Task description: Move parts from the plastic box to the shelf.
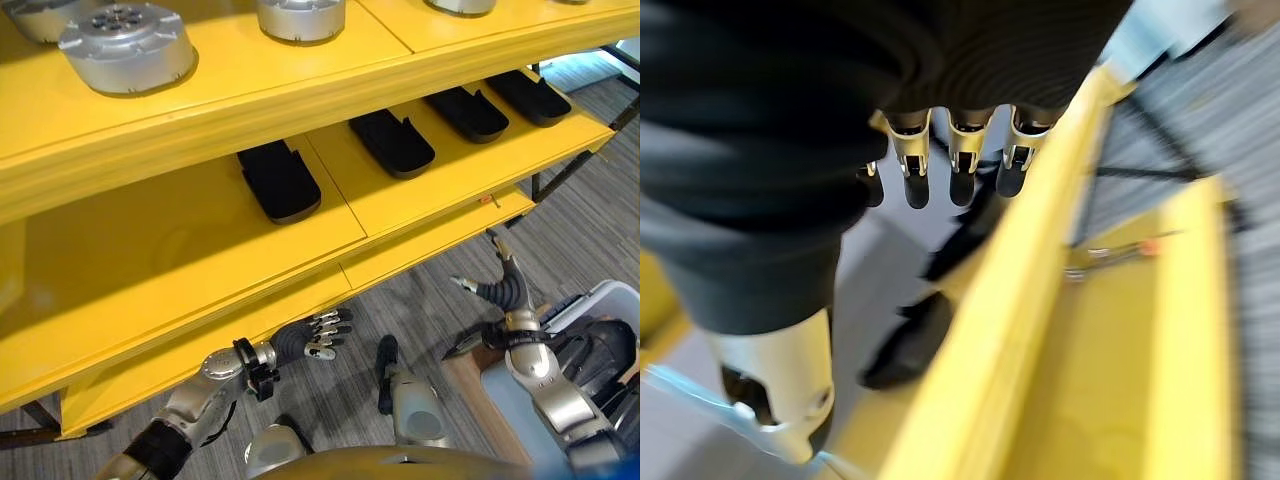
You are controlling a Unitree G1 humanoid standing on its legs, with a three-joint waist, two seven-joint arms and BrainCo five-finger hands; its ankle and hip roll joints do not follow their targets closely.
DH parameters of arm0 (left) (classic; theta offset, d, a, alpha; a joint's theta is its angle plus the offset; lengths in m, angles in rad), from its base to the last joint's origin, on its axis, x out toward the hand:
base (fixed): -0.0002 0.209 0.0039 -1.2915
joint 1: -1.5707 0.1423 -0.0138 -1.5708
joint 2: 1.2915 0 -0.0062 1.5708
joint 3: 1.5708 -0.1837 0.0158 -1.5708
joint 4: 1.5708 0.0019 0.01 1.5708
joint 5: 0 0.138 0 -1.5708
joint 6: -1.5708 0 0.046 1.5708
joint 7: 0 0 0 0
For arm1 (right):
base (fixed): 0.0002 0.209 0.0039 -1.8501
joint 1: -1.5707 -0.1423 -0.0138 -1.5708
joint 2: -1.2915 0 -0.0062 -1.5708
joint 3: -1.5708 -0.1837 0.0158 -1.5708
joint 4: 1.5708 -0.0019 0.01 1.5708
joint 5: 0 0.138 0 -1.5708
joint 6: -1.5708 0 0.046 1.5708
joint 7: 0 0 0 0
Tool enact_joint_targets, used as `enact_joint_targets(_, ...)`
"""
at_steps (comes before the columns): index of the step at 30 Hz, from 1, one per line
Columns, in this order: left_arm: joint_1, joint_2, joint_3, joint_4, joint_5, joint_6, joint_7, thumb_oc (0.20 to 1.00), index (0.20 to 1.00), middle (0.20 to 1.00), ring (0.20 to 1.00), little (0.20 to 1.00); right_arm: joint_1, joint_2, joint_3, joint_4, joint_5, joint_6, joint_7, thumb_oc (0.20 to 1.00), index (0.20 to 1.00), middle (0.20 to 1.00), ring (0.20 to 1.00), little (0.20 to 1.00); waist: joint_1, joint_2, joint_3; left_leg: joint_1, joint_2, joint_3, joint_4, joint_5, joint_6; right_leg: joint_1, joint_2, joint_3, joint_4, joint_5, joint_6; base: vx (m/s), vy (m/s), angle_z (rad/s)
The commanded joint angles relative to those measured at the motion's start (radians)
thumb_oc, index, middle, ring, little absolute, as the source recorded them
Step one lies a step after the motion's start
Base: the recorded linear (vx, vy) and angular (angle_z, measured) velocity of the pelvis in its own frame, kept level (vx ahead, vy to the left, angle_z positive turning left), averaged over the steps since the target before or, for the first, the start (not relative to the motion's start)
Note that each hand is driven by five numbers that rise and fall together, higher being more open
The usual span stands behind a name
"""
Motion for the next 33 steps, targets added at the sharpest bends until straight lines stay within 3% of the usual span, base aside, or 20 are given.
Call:
enact_joint_targets(1, 0.029, 0.005, 0.018, -0.090, -0.062, -0.047, -0.062, 1.000, 1.000, 1.000, 1.000, 1.000, -0.069, -0.014, -0.032, -0.061, -0.041, -0.054, -0.045, 1.000, 1.000, 1.000, 1.000, 1.000, 0.039, 0.019, 0.006, -0.018, -0.096, -0.036, -0.044, 0.018, 0.077, 0.115, -0.089, 0.031, 0.014, -0.002, 0.077, -0.02, -0.103, -0.22)
enact_joint_targets(5, 0.052, 0.003, 0.039, -0.087, -0.103, -0.063, -0.027, 1.000, 1.000, 1.000, 1.000, 1.000, -0.108, -0.019, -0.013, -0.075, -0.050, -0.019, -0.052, 1.000, 1.000, 1.000, 1.000, 1.000, 0.079, 0.019, -0.005, -0.059, -0.073, 0.006, 0.003, 0.010, 0.089, 0.174, -0.104, -0.037, 0.004, -0.070, 0.051, -0.02, -0.186, -0.68)
enact_joint_targets(10, 0.077, -0.015, 0.066, -0.083, -0.151, -0.098, 0.022, 1.000, 1.000, 1.000, 1.000, 1.000, -0.126, -0.029, 0.002, -0.099, -0.061, 0.041, -0.078, 1.000, 1.000, 1.000, 1.000, 1.000, 0.103, 0.000, -0.002, -0.115, 0.035, 0.078, 0.092, 0.050, 0.021, 0.303, -0.041, -0.130, -0.239, -0.133, 0.024, 0.02, -0.317, -0.82)
enact_joint_targets(15, 0.109, -0.049, 0.129, -0.078, -0.217, -0.152, 0.129, 1.000, 1.000, 1.000, 1.000, 1.000, -0.090, -0.045, -0.049, -0.110, -0.081, 0.066, -0.138, 1.000, 1.000, 1.000, 1.000, 1.000, 0.084, -0.013, 0.001, -0.114, 0.090, 0.104, 0.090, 0.082, -0.021, 0.301, -0.009, -0.138, -0.301, -0.119, 0.035, 0.00, -0.325, -0.87)
enact_joint_targets(21, 0.151, -0.061, 0.200, -0.087, -0.115, -0.180, 0.144, 1.000, 1.000, 1.000, 1.000, 1.000, -0.036, -0.056, -0.153, -0.060, -0.100, 0.073, -0.204, 1.000, 1.000, 1.000, 1.000, 1.000, 0.049, -0.024, 0.009, -0.104, 0.133, 0.129, 0.068, 0.106, -0.052, 0.259, 0.032, -0.141, -0.286, -0.135, -0.001, 0.00, -0.357, -0.47)
enact_joint_targets(26, 0.144, -0.063, 0.269, -0.095, -0.208, -0.210, 0.187, 1.000, 1.000, 1.000, 1.000, 1.000, -0.027, -0.075, -0.203, -0.012, -0.135, 0.093, -0.243, 1.000, 1.000, 1.000, 1.000, 1.000, 0.020, -0.019, 0.013, -0.085, 0.181, 0.158, 0.062, 0.133, -0.080, 0.226, 0.060, -0.137, -0.260, -0.156, -0.034, 0.02, -0.365, -0.26)
enact_joint_targets(28, 0.135, -0.095, 0.324, -0.086, -0.220, -0.280, 0.247, 1.000, 1.000, 1.000, 1.000, 1.000, -0.025, -0.077, -0.240, 0.031, -0.125, 0.081, -0.250, 1.000, 1.000, 1.000, 1.000, 1.000, 0.015, -0.012, 0.005, -0.067, 0.205, 0.135, 0.062, 0.175, -0.116, 0.209, 0.074, -0.120, -0.260, -0.160, -0.051, 0.07, -0.408, -0.58)
enact_joint_targets(31, 0.145, -0.123, 0.361, -0.105, -0.250, -0.295, 0.264, 1.000, 1.000, 1.000, 1.000, 1.000, -0.014, -0.057, -0.244, 0.049, -0.117, 0.053, -0.255, 1.000, 1.000, 1.000, 1.000, 1.000, 0.032, -0.006, -0.004, -0.063, 0.181, 0.036, 0.068, 0.193, -0.134, 0.207, 0.088, -0.078, -0.280, -0.150, -0.057, 0.07, -0.152, -0.49)
enact_joint_targets(32, 0.148, -0.135, 0.369, -0.113, -0.244, -0.297, 0.268, 1.000, 1.000, 1.000, 1.000, 1.000, -0.012, -0.047, -0.237, 0.055, -0.119, 0.041, -0.250, 1.000, 1.000, 1.000, 1.000, 1.000, 0.043, -0.004, -0.008, -0.070, 0.153, -0.034, 0.085, 0.182, -0.130, 0.209, 0.094, -0.044, -0.287, -0.147, -0.060, 0.10, -0.055, -0.87)
enact_joint_targets(33, 0.156, -0.148, 0.380, -0.119, -0.222, -0.288, 0.278, 1.000, 1.000, 1.000, 1.000, 1.000, -0.006, -0.037, -0.235, 0.064, -0.113, 0.023, -0.225, 1.000, 1.000, 1.000, 1.000, 1.000, 0.058, -0.004, -0.017, -0.081, 0.074, -0.117, 0.101, 0.131, -0.088, 0.205, 0.102, -0.001, -0.307, -0.119, -0.070, 0.21, -0.025, -1.02)
